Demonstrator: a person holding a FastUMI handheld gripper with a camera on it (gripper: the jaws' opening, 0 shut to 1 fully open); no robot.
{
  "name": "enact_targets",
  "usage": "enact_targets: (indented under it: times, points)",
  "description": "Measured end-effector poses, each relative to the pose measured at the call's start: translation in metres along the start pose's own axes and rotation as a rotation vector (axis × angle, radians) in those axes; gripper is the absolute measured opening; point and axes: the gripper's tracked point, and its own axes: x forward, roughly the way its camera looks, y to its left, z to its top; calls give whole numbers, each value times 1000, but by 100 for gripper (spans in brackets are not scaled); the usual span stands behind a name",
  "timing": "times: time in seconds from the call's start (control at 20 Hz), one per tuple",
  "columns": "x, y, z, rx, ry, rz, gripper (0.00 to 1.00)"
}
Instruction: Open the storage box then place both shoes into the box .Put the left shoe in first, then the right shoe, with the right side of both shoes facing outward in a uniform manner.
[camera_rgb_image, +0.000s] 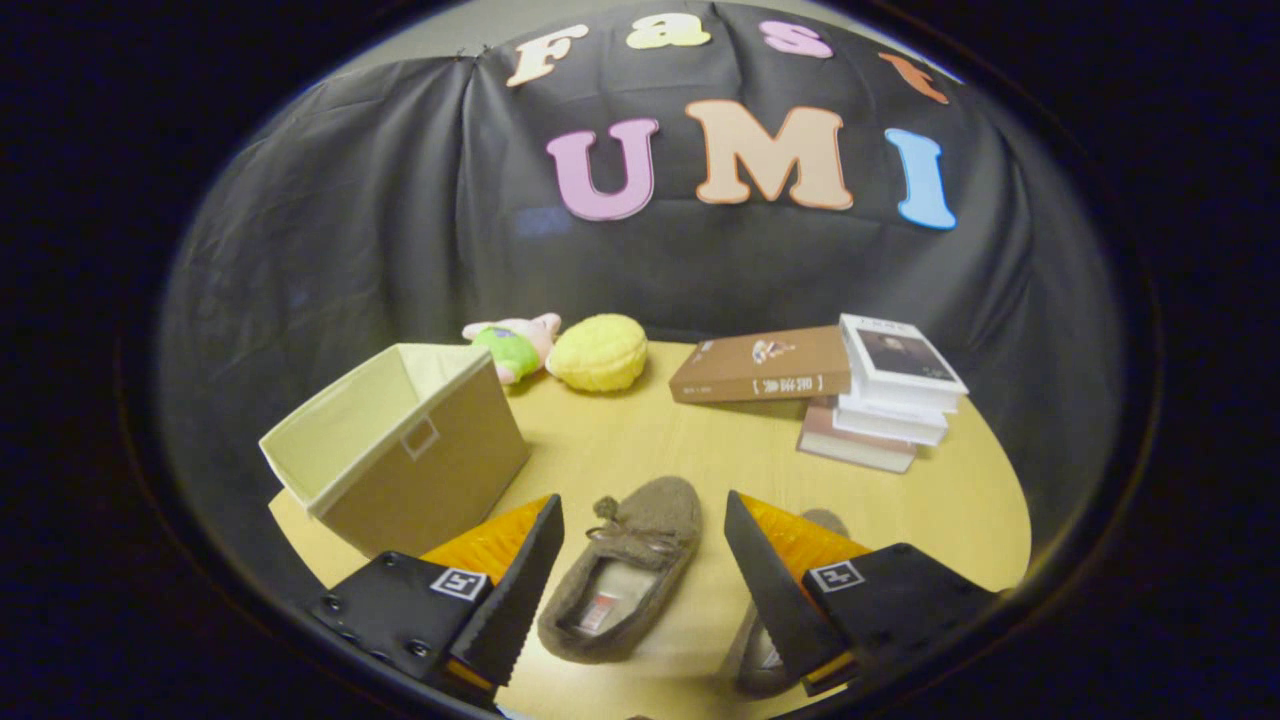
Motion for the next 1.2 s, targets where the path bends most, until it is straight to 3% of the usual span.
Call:
enact_targets:
  times: [0.35, 0.85, 0.95, 1.15, 1.2]
  points:
    - [28, -4, -54, 7, 175, 30, 99]
    - [49, -14, -104, 59, 389, 12, 54]
    - [52, -14, -107, 79, 414, 10, 55]
    - [48, -22, -106, 179, 453, -20, 7]
    - [48, -23, -104, 198, 458, -25, 4]
